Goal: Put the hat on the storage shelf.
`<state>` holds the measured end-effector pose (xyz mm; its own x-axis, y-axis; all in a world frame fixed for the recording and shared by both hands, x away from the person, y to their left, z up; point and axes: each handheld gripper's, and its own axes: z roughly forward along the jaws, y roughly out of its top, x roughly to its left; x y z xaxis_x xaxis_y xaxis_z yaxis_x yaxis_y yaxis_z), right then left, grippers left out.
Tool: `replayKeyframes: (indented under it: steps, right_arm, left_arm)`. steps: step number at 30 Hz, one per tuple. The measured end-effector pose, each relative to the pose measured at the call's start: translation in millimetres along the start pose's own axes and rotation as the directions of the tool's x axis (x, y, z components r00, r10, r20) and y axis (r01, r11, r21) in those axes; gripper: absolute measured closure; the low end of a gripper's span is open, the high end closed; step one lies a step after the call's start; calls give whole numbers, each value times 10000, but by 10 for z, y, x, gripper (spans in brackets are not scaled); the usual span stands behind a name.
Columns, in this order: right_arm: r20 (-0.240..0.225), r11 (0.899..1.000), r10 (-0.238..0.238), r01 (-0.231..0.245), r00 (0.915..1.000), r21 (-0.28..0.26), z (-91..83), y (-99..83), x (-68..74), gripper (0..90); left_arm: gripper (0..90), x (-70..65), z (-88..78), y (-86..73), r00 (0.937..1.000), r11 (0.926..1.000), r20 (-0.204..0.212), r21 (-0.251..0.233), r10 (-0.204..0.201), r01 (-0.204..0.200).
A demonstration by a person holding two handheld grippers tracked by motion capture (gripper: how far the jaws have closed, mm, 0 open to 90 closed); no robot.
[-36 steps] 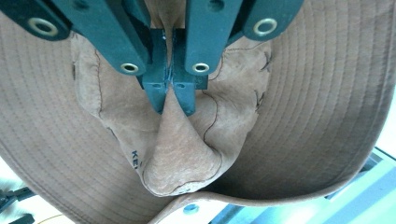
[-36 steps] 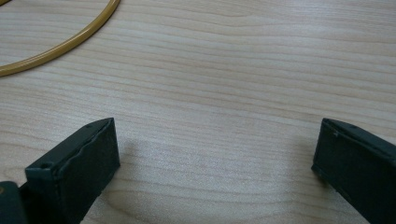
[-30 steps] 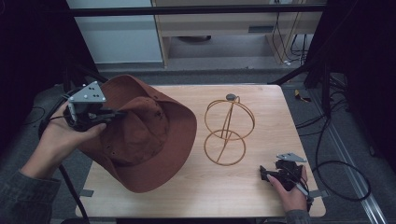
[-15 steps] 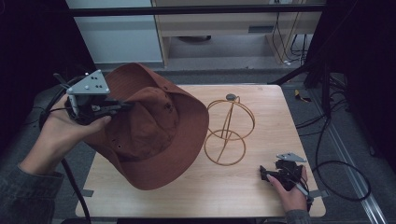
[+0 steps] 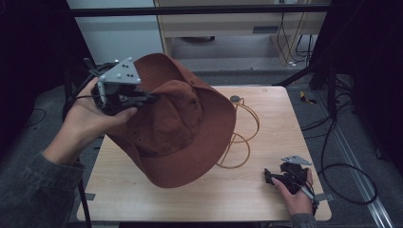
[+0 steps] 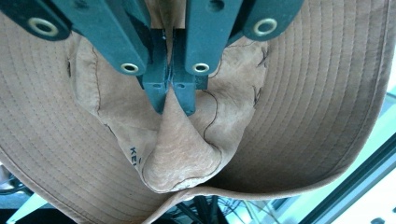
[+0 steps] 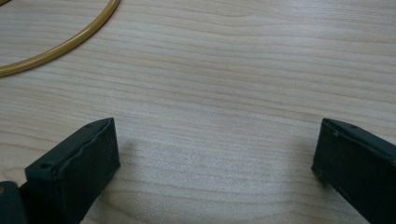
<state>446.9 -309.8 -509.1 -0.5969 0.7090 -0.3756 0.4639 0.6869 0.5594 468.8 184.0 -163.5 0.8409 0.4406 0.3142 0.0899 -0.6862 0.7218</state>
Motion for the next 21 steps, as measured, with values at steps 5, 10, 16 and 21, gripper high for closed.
replayKeyframes:
  steps: [5,10,16,21]
  right_arm:
    - [-23,10000,-8,8,10000,2,-1,0,0,5]
    - [-5,10000,4,-4,10000,-14,2,-1,1,5]
    - [-12,10000,-18,18,10000,-18,2,0,-2,5]
    - [-3,10000,7,-7,10000,-15,2,-1,1,5]
  left_arm:
    - [886,-37,123,221,9990,9990,169,108,422,-424]
    - [886,-63,253,336,9983,9987,334,142,483,-488]
    - [885,-119,370,453,9966,9969,416,298,714,-727]
    - [886,-156,455,543,9960,9968,478,235,755,-766]
